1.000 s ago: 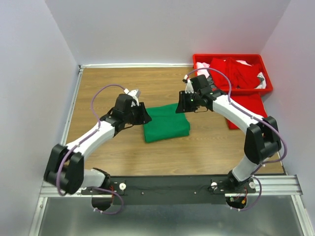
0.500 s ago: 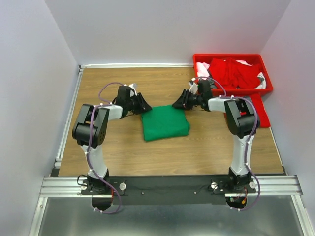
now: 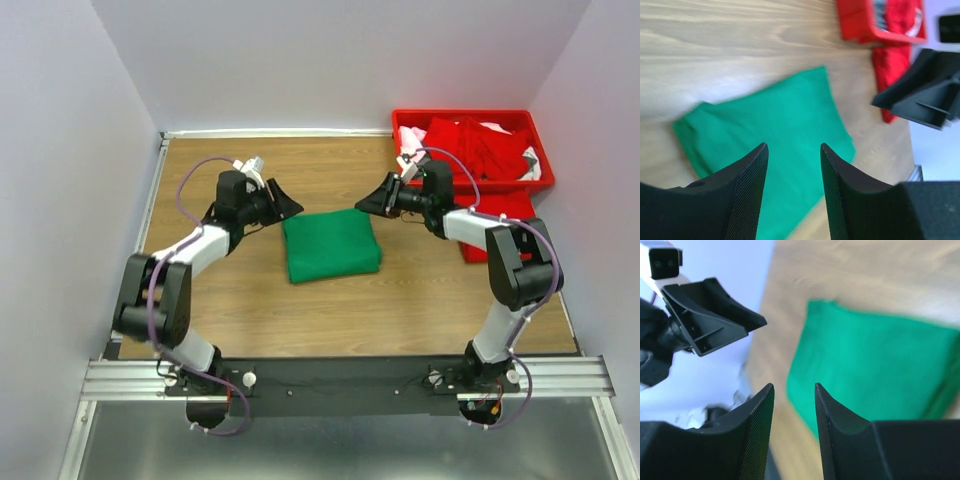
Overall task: Fold and stack the t-shirts
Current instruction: Fold the tshirt
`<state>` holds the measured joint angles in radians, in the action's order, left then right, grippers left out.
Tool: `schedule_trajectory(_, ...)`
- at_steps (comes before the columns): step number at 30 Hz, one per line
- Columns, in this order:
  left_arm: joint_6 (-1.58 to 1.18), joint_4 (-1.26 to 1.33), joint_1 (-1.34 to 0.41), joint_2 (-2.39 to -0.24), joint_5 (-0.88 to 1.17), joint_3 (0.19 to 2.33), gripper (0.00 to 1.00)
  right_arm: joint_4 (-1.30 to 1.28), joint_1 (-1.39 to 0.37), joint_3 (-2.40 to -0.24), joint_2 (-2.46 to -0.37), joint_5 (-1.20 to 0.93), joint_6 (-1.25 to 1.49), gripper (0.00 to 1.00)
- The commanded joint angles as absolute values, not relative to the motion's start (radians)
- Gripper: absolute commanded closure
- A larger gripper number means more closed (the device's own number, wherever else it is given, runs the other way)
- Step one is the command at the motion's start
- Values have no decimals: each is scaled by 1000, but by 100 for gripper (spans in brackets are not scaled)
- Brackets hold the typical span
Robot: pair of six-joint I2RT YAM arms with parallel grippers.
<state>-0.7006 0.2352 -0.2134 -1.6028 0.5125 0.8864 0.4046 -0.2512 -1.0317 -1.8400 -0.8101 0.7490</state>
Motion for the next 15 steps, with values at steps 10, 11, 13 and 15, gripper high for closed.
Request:
schedule_trajectory(10,-770,395,-313,-1503,500,422,55,604,-233,-689,-1943,-1020,782,51)
schedule_trajectory(11,-776,402,-307,-1517,506,414,56,613,-223,-677,-1960,-1013,772,52)
schedule_trajectory(13,-782,420,-282,-1548,526,394,57,624,-180,-640,-1985,-999,752,52)
schedule_trajectory(15,-782,419,-272,-1548,535,382,57,624,-154,-614,-1967,-1008,746,52)
